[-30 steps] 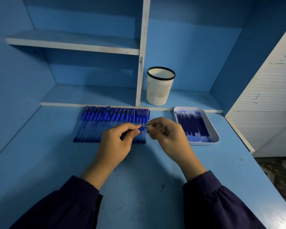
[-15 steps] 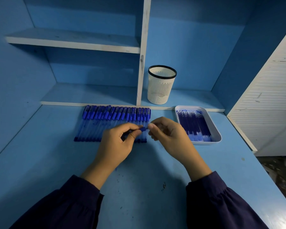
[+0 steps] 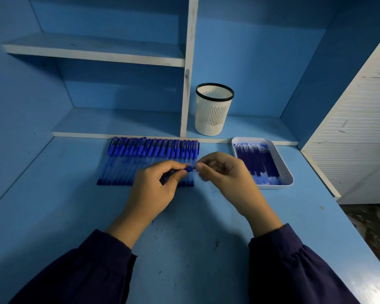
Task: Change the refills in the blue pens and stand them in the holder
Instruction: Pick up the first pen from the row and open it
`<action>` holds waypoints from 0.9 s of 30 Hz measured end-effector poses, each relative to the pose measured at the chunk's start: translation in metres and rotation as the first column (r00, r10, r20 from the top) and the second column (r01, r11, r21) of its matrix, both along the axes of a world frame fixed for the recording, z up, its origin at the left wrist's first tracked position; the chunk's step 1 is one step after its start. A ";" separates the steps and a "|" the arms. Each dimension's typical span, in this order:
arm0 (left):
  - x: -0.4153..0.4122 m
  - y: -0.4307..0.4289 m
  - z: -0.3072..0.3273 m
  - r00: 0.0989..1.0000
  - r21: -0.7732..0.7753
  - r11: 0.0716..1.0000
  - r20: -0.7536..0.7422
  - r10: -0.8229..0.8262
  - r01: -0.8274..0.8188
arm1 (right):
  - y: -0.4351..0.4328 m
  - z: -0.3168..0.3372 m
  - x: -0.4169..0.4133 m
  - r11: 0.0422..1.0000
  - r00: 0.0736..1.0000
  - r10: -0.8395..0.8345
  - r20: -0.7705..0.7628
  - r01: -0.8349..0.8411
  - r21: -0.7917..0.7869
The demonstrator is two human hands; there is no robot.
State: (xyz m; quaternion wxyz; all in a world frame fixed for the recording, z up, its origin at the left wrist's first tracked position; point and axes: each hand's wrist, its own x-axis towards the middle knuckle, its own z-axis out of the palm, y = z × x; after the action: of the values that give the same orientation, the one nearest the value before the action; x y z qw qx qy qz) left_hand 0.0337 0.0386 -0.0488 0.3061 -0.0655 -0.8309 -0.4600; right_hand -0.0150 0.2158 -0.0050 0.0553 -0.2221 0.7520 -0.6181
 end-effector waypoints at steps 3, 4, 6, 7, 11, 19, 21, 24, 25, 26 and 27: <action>0.000 0.001 -0.001 1.000 0.002 1.000 -0.006 0.007 -0.007 | 0.001 0.000 -0.001 1.000 1.000 -0.017 0.001 0.017 -0.017; -0.001 0.001 -0.001 1.000 0.005 1.000 -0.002 0.007 -0.007 | 0.002 0.000 -0.002 0.999 1.000 -0.020 0.010 0.020 -0.028; 0.000 0.001 0.000 1.000 0.025 1.000 0.012 0.009 -0.009 | 0.005 0.001 -0.002 0.998 0.999 -0.029 0.035 0.030 -0.049; 0.000 0.000 0.000 1.000 0.038 0.999 0.017 0.010 -0.010 | 0.005 0.002 -0.002 0.997 0.998 -0.038 0.051 0.041 -0.064; 0.002 0.000 0.003 0.999 0.038 0.999 0.028 0.025 -0.026 | 0.009 0.004 -0.003 0.984 0.991 -0.100 0.088 0.112 -0.138; 0.002 -0.001 0.003 0.999 0.035 0.999 0.043 0.033 -0.034 | 0.012 -0.017 -0.001 0.892 0.988 -0.066 -0.137 0.120 0.435; 0.001 -0.001 0.003 0.998 0.031 0.999 0.055 0.035 -0.037 | 0.009 -0.021 -0.001 0.834 0.981 -0.006 -0.193 0.111 0.540; 0.001 0.001 0.003 0.997 0.034 0.998 0.061 0.042 -0.044 | 0.009 -0.021 -0.002 0.800 0.975 0.046 -0.218 0.095 0.592; 0.001 0.001 0.003 0.997 0.036 0.998 0.064 0.042 -0.044 | 0.009 -0.021 -0.002 0.793 0.973 0.054 -0.224 0.094 0.602; 0.001 0.002 0.003 0.997 0.035 0.998 0.068 0.040 -0.043 | 0.009 -0.021 -0.002 0.788 0.973 0.059 -0.224 0.092 0.608; 0.001 0.002 0.003 0.997 0.031 0.999 0.073 0.039 -0.041 | 0.009 -0.021 -0.003 0.787 0.974 0.060 -0.219 0.089 0.611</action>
State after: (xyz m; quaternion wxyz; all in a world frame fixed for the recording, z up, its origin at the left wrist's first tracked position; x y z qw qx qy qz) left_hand 0.0349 0.0404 -0.0463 0.2859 -0.0272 -0.8349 -0.4695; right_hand -0.0176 0.2249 -0.0260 0.0338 -0.2553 0.9154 -0.3095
